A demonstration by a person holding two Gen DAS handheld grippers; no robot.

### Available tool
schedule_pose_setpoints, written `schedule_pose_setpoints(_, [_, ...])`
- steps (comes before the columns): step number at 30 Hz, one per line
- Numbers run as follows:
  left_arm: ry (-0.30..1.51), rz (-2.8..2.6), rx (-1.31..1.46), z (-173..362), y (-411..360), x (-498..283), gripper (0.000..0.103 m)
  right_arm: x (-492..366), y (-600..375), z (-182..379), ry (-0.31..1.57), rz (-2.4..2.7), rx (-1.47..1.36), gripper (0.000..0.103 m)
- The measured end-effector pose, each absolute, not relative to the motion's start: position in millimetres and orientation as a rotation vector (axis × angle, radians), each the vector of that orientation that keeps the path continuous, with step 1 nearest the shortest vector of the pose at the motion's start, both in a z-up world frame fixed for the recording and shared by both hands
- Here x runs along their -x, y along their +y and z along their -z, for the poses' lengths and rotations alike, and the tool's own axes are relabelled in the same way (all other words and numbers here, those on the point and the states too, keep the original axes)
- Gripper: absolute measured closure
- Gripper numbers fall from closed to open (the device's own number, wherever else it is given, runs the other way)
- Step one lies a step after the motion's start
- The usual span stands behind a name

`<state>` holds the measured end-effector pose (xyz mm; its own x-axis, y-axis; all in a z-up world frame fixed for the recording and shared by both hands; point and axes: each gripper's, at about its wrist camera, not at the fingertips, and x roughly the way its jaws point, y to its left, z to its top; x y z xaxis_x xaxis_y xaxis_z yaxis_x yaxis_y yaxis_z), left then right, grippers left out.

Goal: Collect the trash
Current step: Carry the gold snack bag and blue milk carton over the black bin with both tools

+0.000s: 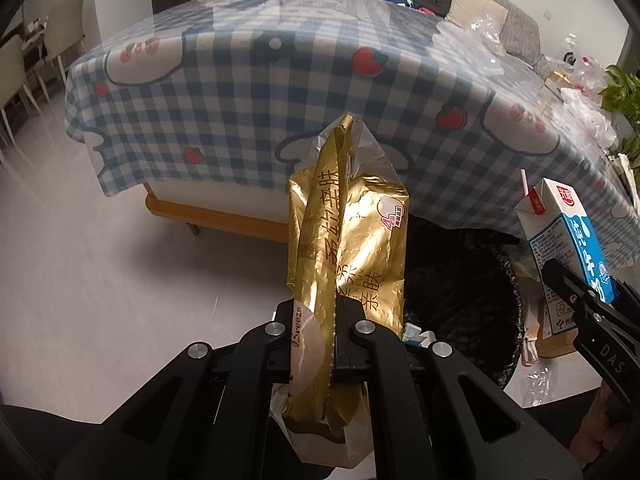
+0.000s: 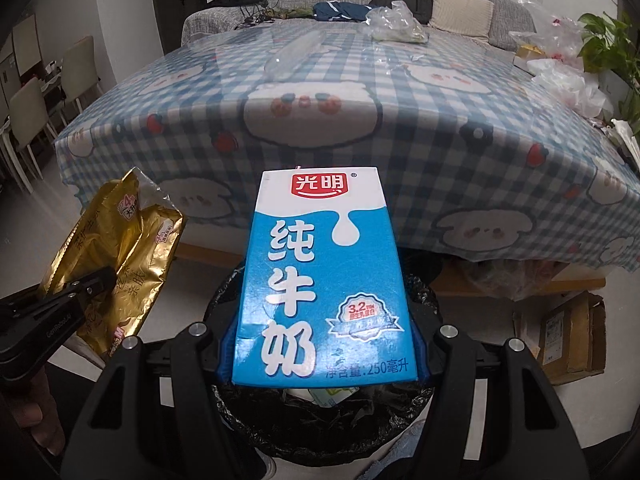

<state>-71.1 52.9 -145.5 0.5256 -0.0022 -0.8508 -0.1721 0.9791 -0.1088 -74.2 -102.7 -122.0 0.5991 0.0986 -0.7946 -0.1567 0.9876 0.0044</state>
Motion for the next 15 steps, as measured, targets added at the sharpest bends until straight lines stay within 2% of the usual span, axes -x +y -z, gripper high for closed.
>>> schedule_pose_setpoints(15, [1.047,-0.101,0.189,180,50,66,0.099,58,-101,187,1.044,-0.151,0.086,0.042])
